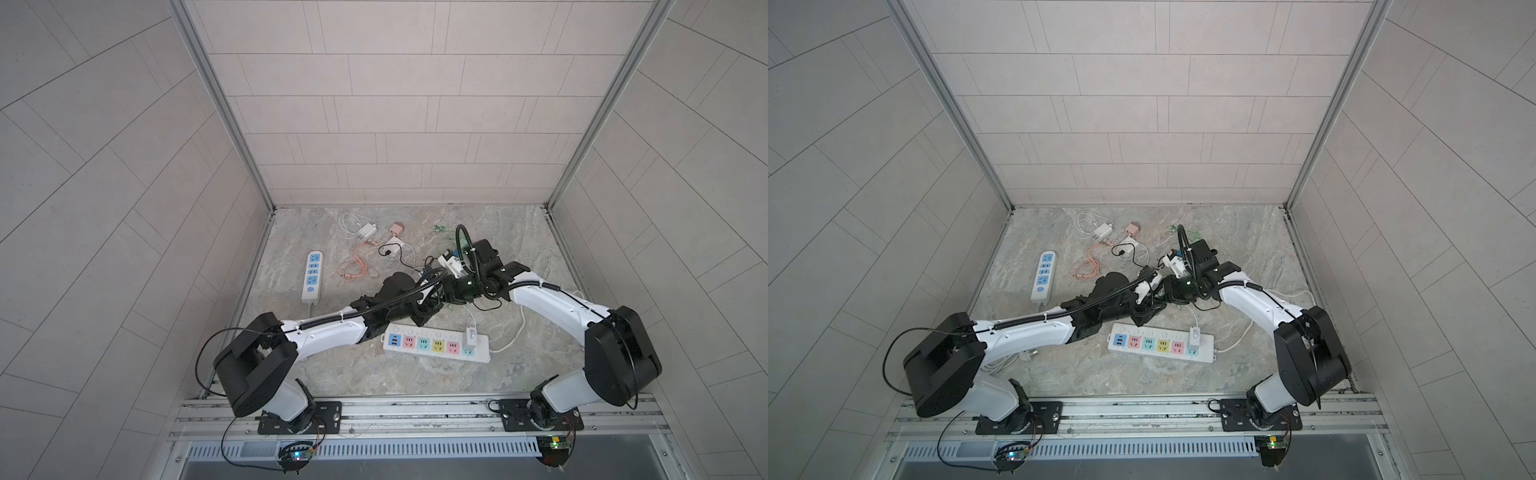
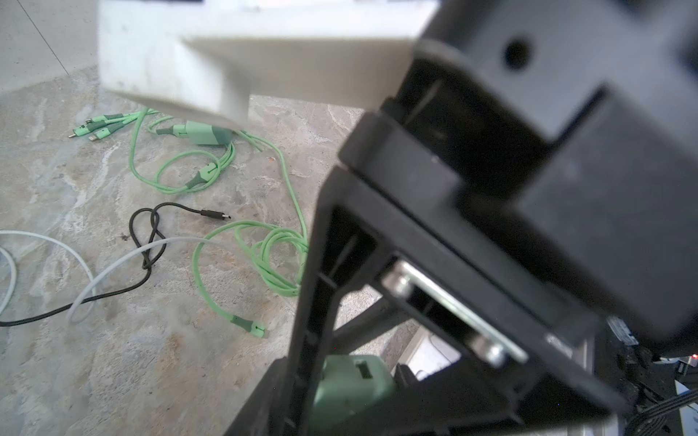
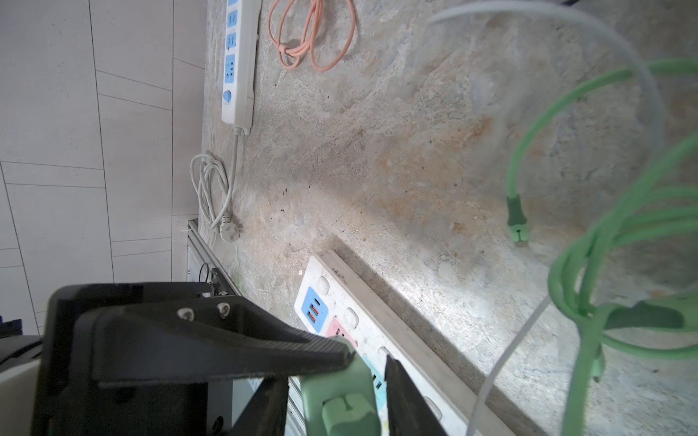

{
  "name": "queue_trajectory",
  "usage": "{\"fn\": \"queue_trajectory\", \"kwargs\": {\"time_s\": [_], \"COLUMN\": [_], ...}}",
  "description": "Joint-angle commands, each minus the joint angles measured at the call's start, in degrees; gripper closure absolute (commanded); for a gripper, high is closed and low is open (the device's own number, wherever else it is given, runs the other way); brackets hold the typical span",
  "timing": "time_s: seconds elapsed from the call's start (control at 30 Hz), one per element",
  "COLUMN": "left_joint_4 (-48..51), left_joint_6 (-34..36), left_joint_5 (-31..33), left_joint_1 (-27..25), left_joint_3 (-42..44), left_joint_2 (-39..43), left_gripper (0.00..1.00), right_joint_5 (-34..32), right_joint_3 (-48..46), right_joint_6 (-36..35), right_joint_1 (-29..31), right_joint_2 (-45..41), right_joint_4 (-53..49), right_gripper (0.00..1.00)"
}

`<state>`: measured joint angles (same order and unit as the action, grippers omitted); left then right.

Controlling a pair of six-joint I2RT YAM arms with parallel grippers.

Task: Insert the plug
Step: 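Grasp the green charger with the right gripper while the left gripper holds it, then open the left gripper and draw it back from the green charger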

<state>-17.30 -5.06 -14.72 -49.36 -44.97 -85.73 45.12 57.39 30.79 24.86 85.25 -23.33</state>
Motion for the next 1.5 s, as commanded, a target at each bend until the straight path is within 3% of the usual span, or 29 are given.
{"fn": "queue_trajectory", "kwargs": {"time_s": [0.0,0.2,0.5,0.63,0.73,0.87,1.1,1.33,1.47], "left_joint_4": [-6.13,-8.36,-7.62,-7.48,-7.15,-4.75,-3.44,-1.14,2.52], "left_joint_6": [0.99,0.92,2.24,2.05,1.19,0.75,-0.21,-4.28,-8.9], "left_joint_5": [0.47,1.51,2.04,2.2,2.73,2.92,5.24,11.98,16.54], "left_joint_1": [0.15,0.15,0.28,0.32,0.34,0.36,0.42,0.58,0.58], "left_joint_3": [-1.26,-1.13,-2.95,-3.37,-2.96,-2.03,1.66,5.73,7.51], "left_joint_2": [1.88,1.76,1.77,1.53,1.95,3.64,8.47,14.99,17.97], "left_gripper": [0.69,0.69,0.67,0.61,0.4,0.2,0.14,0.1,0.1], "right_joint_5": [1.33,2.73,2.51,1.85,-0.73,-6.42,-13.22,-17.61,-25.41], "right_joint_3": [0.03,-1.01,-2.13,-1.62,-1.34,-0.67,-0.44,1.35,1.44], "right_joint_6": [-2.46,-4.06,-5.42,-5.82,-5.48,-4.95,-3.13,-2.31,-1.34], "right_joint_1": [1.06,1.14,1.23,1.24,1.24,1.24,1.24,2.35,6.02], "right_joint_2": [-1.87,-1.58,-2.37,-2.63,-3.21,-4.98,-8.21,-12.24,-14.44], "right_joint_4": [-3.7,-4.81,-5.47,-6.04,-6.7,-8.1,-9.44,-12.74,-15.33], "right_gripper": [0.58,0.61,0.87,0.92,0.94,0.96,0.98,0.98,0.98]}}
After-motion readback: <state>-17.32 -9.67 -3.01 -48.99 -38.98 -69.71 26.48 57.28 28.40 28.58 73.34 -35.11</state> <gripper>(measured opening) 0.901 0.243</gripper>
